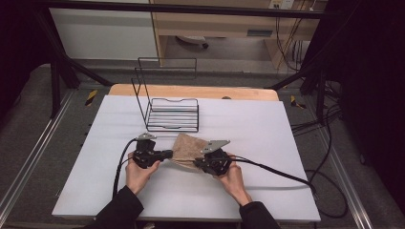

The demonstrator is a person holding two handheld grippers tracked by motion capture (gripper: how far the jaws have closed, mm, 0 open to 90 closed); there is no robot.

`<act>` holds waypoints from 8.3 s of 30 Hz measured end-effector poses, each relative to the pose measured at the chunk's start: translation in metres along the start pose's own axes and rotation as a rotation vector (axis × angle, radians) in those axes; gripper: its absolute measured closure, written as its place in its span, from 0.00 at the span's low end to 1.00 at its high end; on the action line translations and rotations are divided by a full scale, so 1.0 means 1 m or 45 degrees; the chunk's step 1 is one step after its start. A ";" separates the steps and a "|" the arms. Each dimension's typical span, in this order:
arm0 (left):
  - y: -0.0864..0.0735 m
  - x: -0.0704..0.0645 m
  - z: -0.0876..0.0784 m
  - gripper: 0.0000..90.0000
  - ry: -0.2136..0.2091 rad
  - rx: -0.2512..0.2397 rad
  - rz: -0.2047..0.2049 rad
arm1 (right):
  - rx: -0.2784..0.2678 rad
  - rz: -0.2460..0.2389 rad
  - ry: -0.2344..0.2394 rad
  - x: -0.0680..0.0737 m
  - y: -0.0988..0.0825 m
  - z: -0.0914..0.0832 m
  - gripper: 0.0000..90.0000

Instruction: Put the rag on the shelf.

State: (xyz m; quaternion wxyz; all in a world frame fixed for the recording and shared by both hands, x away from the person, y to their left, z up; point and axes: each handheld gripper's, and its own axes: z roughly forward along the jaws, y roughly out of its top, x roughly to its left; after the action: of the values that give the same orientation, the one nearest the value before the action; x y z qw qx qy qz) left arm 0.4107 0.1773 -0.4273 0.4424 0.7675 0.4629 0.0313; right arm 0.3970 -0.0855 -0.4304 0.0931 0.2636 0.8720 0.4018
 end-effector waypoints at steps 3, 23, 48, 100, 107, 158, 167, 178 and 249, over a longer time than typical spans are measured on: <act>0.000 -0.001 -0.001 0.96 0.011 0.001 0.012 | 0.005 0.004 -0.005 0.003 -0.001 0.001 0.93; -0.002 0.001 0.005 0.96 0.039 0.026 0.012 | 0.059 -0.115 -0.073 0.000 -0.014 0.017 0.67; -0.006 0.001 -0.019 0.96 0.060 0.051 0.076 | 0.041 0.006 0.047 0.039 0.002 0.007 0.92; -0.010 0.001 0.006 0.93 0.114 0.095 0.168 | 0.058 0.381 -0.021 0.014 -0.037 -0.015 0.84; -0.011 0.004 -0.011 0.64 0.112 0.027 0.200 | -0.103 0.304 -0.036 -0.002 -0.027 -0.028 0.44; -0.011 0.006 0.018 0.83 0.111 0.102 0.110 | -0.013 0.298 -0.086 -0.040 -0.004 0.029 0.87; -0.012 0.005 0.019 0.92 0.110 0.100 0.094 | -0.002 0.355 -0.058 -0.042 -0.002 0.029 0.93; -0.005 -0.003 0.001 0.94 0.069 -0.010 0.127 | -0.065 0.327 -0.056 -0.034 0.004 0.008 0.94; 0.053 -0.049 -0.098 0.94 0.062 -0.485 0.366 | -0.609 0.157 -0.122 0.005 0.071 -0.094 0.95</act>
State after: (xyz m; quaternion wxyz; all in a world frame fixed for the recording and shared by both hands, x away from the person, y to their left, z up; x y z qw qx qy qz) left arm 0.3747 0.1952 -0.3125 0.5589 0.7273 0.3451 0.1992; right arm 0.3848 -0.1061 -0.3144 0.1694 0.3055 0.7291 0.5886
